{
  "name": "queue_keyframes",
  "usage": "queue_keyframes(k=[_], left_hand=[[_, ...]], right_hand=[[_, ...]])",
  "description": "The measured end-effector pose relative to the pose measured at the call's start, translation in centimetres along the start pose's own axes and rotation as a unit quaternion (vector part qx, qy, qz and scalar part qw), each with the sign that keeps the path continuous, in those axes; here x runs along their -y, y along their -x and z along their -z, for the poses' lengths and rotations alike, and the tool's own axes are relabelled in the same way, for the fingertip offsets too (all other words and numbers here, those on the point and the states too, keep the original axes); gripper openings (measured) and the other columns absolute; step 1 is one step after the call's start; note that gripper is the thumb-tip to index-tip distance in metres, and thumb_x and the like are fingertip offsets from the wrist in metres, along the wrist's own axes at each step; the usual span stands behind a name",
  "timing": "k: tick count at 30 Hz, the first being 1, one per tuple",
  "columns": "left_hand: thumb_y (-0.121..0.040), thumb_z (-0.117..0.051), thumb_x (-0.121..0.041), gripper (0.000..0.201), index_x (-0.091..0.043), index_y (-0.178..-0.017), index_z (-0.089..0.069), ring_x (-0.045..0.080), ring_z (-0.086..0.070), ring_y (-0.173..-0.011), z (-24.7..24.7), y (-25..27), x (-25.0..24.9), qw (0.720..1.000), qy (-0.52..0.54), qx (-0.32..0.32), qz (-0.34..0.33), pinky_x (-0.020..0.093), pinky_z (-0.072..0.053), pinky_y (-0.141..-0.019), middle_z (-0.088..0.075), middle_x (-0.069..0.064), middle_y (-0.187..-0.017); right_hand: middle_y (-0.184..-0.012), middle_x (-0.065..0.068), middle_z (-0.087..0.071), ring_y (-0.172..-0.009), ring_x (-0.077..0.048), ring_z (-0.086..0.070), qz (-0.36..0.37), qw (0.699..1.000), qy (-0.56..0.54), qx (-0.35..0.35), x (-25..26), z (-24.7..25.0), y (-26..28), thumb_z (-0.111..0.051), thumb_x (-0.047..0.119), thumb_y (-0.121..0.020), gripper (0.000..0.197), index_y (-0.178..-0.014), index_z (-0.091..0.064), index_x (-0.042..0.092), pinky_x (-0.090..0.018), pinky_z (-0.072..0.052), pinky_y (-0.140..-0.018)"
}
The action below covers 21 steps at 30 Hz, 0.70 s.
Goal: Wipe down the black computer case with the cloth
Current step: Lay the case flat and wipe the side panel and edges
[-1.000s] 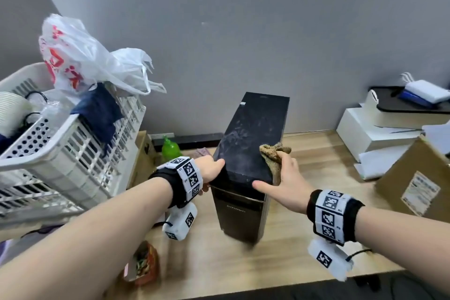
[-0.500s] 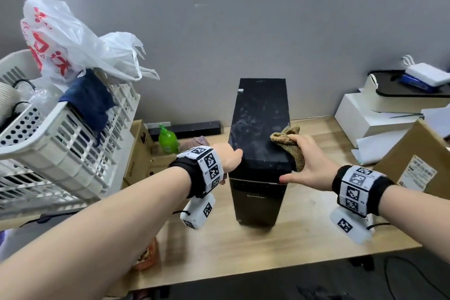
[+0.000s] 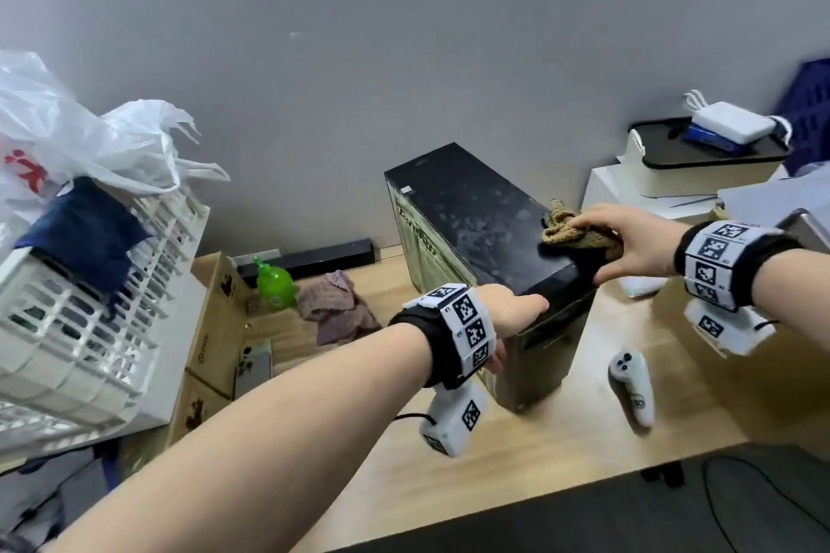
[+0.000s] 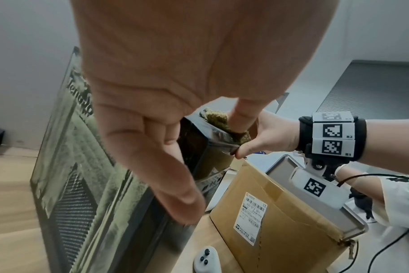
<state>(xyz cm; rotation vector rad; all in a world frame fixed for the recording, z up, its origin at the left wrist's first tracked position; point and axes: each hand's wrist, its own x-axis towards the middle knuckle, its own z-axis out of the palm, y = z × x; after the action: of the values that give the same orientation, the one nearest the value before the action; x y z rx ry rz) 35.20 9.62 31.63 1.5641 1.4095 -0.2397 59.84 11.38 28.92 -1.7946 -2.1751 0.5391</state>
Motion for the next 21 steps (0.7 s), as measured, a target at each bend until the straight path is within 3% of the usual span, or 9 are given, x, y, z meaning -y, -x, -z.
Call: queue_keyframes(k=[2, 4, 6, 8, 9, 12, 14, 18, 21], left_hand=[[-0.094, -0.041, -0.060, 0.073, -0.008, -0.145, -0.038, 0.031, -0.068, -0.062, 0.6, 0.9, -0.9, 1.000, -0.013, -0.003, 0.020, 0.030, -0.059, -0.055, -0.064, 0.026, -0.111], [-0.096, -0.037, -0.062, 0.074, -0.012, -0.151, -0.032, 0.031, -0.071, -0.088, 1.8, 1.7, -1.7, 0.999, -0.033, -0.015, 0.041, 0.016, -0.045, -0.037, -0.057, 0.023, -0.135], [-0.099, -0.036, -0.059, 0.072, -0.009, -0.150, -0.032, 0.028, -0.067, -0.100, 3.7, 2.4, -2.4, 0.996, -0.039, -0.048, 0.062, 0.012, -0.038, -0.033, -0.052, 0.018, -0.143], [-0.101, -0.036, -0.053, 0.066, -0.006, -0.148, -0.037, 0.030, -0.066, -0.104, 6.4, 2.2, -2.9, 0.993, -0.038, -0.101, 0.055, 0.017, -0.044, -0.044, -0.054, 0.019, -0.141], [-0.101, -0.036, -0.051, 0.063, -0.005, -0.144, -0.043, 0.031, -0.066, -0.109, 8.1, 2.0, -3.0, 0.989, -0.050, -0.131, 0.049, 0.021, -0.049, -0.056, -0.058, 0.019, -0.136], [-0.092, -0.040, -0.048, 0.057, 0.000, -0.119, -0.055, 0.035, -0.071, -0.100, 12.8, 0.5, -2.5, 0.965, -0.110, -0.236, 0.037, 0.039, -0.057, -0.089, -0.070, 0.018, -0.110], [-0.091, -0.044, -0.045, 0.054, -0.001, -0.119, -0.057, 0.038, -0.064, -0.115, 15.3, -1.1, -2.0, 0.952, -0.125, -0.277, 0.033, 0.048, -0.052, -0.100, -0.065, 0.021, -0.124], [-0.094, -0.043, -0.040, 0.044, -0.004, -0.112, -0.059, 0.036, -0.059, -0.119, 18.2, -3.9, -1.1, 0.939, -0.165, -0.298, 0.039, 0.039, -0.047, -0.103, -0.061, 0.022, -0.129], [-0.097, -0.042, -0.036, 0.046, -0.002, -0.124, -0.058, 0.035, -0.055, -0.118, 19.4, -7.6, -0.7, 0.940, -0.189, -0.282, 0.028, 0.033, -0.041, -0.094, -0.057, 0.019, -0.134]], right_hand=[[-0.119, -0.001, -0.057, -0.112, -0.016, -0.054, -0.002, 1.000, -0.002, 0.001, -0.2, -0.1, -0.1, -0.092, 0.023, -0.054, 0.085, -0.130, -0.054, 0.021, -0.025, -0.039, -0.100], [-0.120, 0.000, -0.054, -0.113, -0.015, -0.052, -0.014, 1.000, 0.005, 0.011, -0.1, 0.0, -0.3, -0.091, 0.024, -0.056, 0.086, -0.132, -0.052, 0.021, -0.022, -0.037, -0.099], [-0.122, 0.001, -0.053, -0.114, -0.016, -0.052, -0.035, 0.999, 0.018, 0.033, 0.3, 0.7, -0.6, -0.089, 0.028, -0.057, 0.085, -0.132, -0.051, 0.024, -0.027, -0.040, -0.102], [-0.120, 0.003, -0.053, -0.113, -0.016, -0.053, -0.059, 0.995, 0.033, 0.068, 1.1, 1.9, -1.1, -0.086, 0.039, -0.059, 0.080, -0.130, -0.052, 0.027, -0.031, -0.043, -0.102], [-0.117, 0.005, -0.052, -0.111, -0.016, -0.054, -0.070, 0.994, 0.040, 0.080, 1.7, 2.5, -1.3, -0.084, 0.044, -0.062, 0.075, -0.128, -0.053, 0.027, -0.031, -0.044, -0.100], [-0.108, 0.002, -0.052, -0.101, -0.018, -0.056, -0.078, 0.993, 0.049, 0.069, 3.7, 3.0, -2.0, -0.072, 0.056, -0.072, 0.062, -0.123, -0.058, 0.024, -0.031, -0.046, -0.096], [-0.110, -0.003, -0.048, -0.099, -0.023, -0.057, -0.103, 0.990, 0.072, 0.063, 4.7, 2.2, -2.3, -0.062, 0.065, -0.073, 0.066, -0.125, -0.055, 0.024, -0.034, -0.046, -0.096], [-0.126, -0.014, -0.043, -0.115, -0.035, -0.050, -0.184, 0.971, 0.146, 0.043, 6.0, -0.8, -3.0, -0.039, 0.082, -0.071, 0.086, -0.129, -0.046, 0.019, -0.041, -0.044, -0.100], [-0.136, -0.018, -0.037, -0.123, -0.038, -0.038, -0.246, 0.955, 0.166, 0.020, 6.0, -2.7, -3.9, -0.033, 0.083, -0.072, 0.093, -0.133, -0.040, 0.013, -0.046, -0.039, -0.103]])
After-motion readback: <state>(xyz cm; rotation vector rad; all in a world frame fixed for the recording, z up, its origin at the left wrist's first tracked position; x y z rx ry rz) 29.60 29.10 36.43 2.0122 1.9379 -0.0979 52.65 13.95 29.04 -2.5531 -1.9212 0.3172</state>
